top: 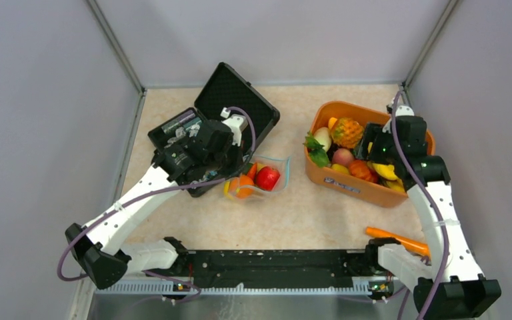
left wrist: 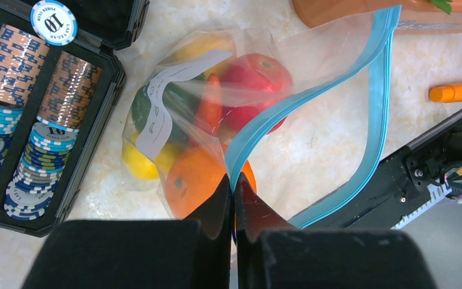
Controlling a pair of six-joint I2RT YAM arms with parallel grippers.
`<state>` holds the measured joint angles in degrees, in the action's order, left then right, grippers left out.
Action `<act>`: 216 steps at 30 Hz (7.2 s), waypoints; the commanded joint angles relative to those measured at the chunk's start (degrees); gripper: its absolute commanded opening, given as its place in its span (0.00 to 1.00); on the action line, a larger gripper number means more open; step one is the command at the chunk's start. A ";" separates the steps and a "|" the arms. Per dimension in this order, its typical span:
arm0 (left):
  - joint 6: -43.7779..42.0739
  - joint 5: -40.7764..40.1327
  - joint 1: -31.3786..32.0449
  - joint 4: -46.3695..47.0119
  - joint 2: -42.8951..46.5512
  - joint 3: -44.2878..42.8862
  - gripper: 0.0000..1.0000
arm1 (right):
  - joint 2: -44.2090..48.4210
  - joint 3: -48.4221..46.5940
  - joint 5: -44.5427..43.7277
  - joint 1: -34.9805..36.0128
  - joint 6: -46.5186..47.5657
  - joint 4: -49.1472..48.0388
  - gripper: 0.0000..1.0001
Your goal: Place the food in the zip-top bag and seal the zipper
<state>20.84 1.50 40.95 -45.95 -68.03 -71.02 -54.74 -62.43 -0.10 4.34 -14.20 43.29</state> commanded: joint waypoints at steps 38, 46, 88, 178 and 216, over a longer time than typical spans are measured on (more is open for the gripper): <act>-1.81 -0.79 -0.34 4.50 -0.51 -1.01 0.00 | 1.89 5.95 8.28 1.46 -3.58 -7.37 0.35; -1.50 -0.67 -0.33 4.65 -0.07 -0.62 0.00 | 2.73 7.70 11.26 1.45 -4.86 -10.18 0.34; -0.80 1.89 -0.30 6.38 -0.20 -0.24 0.00 | -6.01 2.41 24.01 36.89 -5.66 -29.14 0.22; -6.10 0.03 -0.70 14.76 17.68 7.27 0.86 | -21.87 -14.14 21.61 29.78 3.75 -9.11 0.00; -15.74 35.36 -17.50 74.90 31.69 49.42 0.99 | -33.36 -21.68 29.23 21.00 13.13 -6.81 0.00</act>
<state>1.15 24.18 26.65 18.02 -35.55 -24.36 -88.16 -81.54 27.99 26.04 -2.48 36.93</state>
